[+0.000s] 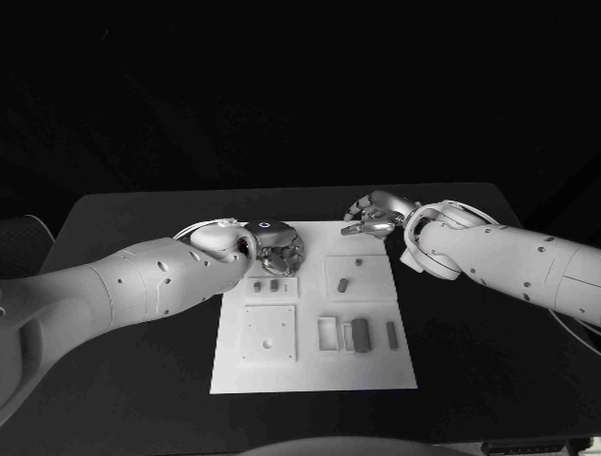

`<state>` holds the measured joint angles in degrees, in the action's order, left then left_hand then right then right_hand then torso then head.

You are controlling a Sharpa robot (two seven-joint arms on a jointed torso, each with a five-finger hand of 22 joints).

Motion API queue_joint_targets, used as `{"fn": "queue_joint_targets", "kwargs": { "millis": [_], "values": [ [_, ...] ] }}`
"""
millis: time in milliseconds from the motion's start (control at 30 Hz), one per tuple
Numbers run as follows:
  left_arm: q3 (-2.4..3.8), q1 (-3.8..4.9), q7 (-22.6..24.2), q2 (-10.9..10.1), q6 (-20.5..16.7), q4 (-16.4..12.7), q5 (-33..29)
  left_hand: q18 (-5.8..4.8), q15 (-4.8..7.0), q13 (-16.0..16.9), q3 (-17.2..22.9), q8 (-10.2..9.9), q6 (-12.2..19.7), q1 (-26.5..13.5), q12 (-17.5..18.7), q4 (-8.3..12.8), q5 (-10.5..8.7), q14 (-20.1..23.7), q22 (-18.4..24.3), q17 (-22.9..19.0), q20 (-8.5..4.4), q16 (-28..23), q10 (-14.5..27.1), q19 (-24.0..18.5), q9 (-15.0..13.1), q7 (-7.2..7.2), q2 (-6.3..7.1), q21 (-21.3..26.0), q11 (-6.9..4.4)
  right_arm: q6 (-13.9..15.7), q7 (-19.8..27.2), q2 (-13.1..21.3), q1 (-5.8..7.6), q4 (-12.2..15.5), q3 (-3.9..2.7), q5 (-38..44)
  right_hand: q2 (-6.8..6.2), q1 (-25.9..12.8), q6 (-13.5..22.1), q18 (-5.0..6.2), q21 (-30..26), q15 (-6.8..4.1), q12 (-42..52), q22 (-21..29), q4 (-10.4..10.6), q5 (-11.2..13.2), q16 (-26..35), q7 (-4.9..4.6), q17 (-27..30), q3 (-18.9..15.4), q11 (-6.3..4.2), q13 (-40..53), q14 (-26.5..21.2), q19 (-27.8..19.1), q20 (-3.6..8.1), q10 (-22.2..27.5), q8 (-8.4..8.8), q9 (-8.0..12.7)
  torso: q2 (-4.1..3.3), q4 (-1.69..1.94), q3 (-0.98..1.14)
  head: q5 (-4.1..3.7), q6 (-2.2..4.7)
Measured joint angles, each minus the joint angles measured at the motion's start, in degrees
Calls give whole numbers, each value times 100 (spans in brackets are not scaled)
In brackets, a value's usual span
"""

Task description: Assemble the parts on the task board

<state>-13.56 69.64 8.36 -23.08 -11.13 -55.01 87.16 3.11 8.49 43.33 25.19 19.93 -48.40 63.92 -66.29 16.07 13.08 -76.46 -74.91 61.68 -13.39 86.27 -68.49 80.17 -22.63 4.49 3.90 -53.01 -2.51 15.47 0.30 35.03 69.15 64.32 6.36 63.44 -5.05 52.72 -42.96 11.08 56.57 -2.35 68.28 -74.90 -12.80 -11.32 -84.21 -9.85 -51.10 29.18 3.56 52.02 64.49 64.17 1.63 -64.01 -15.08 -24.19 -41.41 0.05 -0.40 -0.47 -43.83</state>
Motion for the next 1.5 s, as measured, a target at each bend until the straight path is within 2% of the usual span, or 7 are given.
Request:
{"fn": "queue_joint_targets", "kwargs": {
  "millis": [233,567,933,1400,1500],
  "values": [
    [1,-12,-21,29,0,0,0,0,0,-1,5,0,-13,5,0,-5,0,0,0,6,1,-22,-6,0,7,12,-55,0,5,0,-1,-3,0,3,0,1,0,0,-8,0,0,0,0,0,0,0,0,-10,0,0,0,0,0,-1,-1,0,0,0,1,2,1,-3,0],
    [4,-34,-73,57,-38,67,-1,-5,-21,5,55,-24,-63,-55,0,-27,0,-20,-4,39,11,-45,10,9,16,22,-252,-19,56,1,-1,3,0,9,0,1,0,0,-12,0,0,0,0,0,0,0,0,-11,0,0,0,1,0,-2,-2,0,0,0,1,2,0,-10,-3],
    [6,-37,-114,69,-72,85,-2,-10,-61,10,83,-24,-99,-82,0,-28,-1,-20,-3,51,16,-45,31,6,13,6,-323,-22,77,1,-3,9,1,18,0,1,0,0,-17,0,0,0,0,0,0,0,0,-6,5,0,0,1,0,12,9,0,0,5,-1,4,-2,-15,-15],
    [7,-39,-126,71,-84,98,-3,-10,-82,14,98,-24,-161,-82,0,-13,-4,-40,-2,102,30,-45,12,10,13,-52,-323,-24,98,2,-4,6,1,18,0,2,0,0,-21,0,0,1,0,0,0,0,0,1,4,0,0,-5,0,21,-1,0,0,4,2,4,-1,-9,-23],
    [7,-39,-126,73,-84,98,-3,-11,-83,20,113,13,-216,-73,0,2,-3,-41,-1,128,31,-66,12,10,-4,-76,-379,-45,98,2,-4,7,1,18,0,2,0,0,-25,-1,0,1,0,0,0,0,0,6,4,0,0,-5,0,21,-1,0,0,4,2,4,-1,-9,-25]
  ]
}}
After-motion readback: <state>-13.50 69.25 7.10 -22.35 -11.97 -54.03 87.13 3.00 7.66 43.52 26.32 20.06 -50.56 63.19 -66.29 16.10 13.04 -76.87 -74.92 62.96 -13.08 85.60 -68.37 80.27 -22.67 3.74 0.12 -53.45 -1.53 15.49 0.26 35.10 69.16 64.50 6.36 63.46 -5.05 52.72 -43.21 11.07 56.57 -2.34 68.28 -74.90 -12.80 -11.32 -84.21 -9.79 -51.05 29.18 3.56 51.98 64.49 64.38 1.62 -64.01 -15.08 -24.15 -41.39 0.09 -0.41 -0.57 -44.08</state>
